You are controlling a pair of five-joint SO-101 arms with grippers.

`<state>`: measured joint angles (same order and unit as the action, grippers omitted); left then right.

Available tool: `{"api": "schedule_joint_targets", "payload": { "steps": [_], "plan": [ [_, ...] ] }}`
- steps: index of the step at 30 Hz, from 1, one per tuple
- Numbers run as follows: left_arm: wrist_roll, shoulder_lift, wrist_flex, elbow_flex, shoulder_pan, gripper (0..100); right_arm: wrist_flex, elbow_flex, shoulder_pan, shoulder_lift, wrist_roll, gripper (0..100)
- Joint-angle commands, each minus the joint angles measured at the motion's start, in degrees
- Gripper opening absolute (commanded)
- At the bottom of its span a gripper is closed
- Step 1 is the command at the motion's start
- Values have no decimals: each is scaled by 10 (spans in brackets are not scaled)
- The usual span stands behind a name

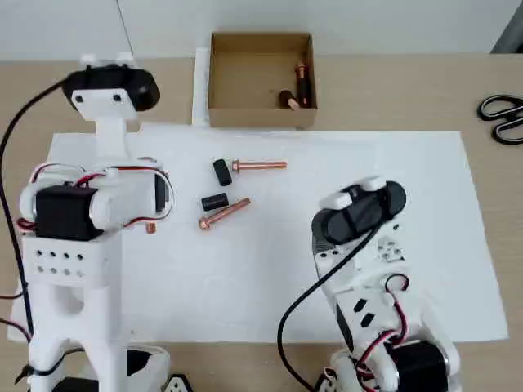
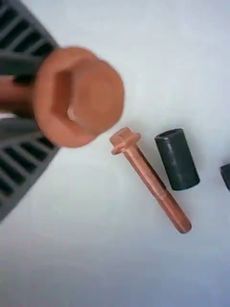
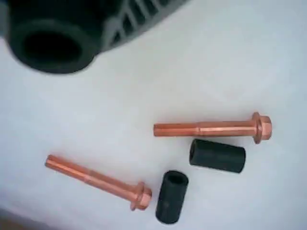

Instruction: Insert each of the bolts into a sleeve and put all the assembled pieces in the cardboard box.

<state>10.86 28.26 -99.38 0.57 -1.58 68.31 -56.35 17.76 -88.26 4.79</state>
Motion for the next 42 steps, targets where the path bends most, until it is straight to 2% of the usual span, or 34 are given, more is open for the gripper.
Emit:
{"api": "schedule_joint_targets", "payload": {
  "steps": [1,4,6,9,16,25,33,42],
  "plan": [
    [10,30,7,15,0,6,-7,-25,2,-49,1,3],
    [80,30,37,17,-11,6,-13,-45,9,-87,-11,3],
    [112,33,65,18,-40,6,-24,-62,27,-116,-57,3],
    [145,33,102,18,-106,6,-31,-91,53,-155,-127,3],
    [182,33,181,18,-234,6,-31,-103,62,-157,-200,3],
    [182,29,218,16,-322,6,-32,-133,65,-157,-204,3],
    [182,18,272,18,-342,6,-32,-132,95,-157,-204,3],
    [183,-52,279,18,-371,6,-39,-131,113,-157,-204,3]
  ]
}}
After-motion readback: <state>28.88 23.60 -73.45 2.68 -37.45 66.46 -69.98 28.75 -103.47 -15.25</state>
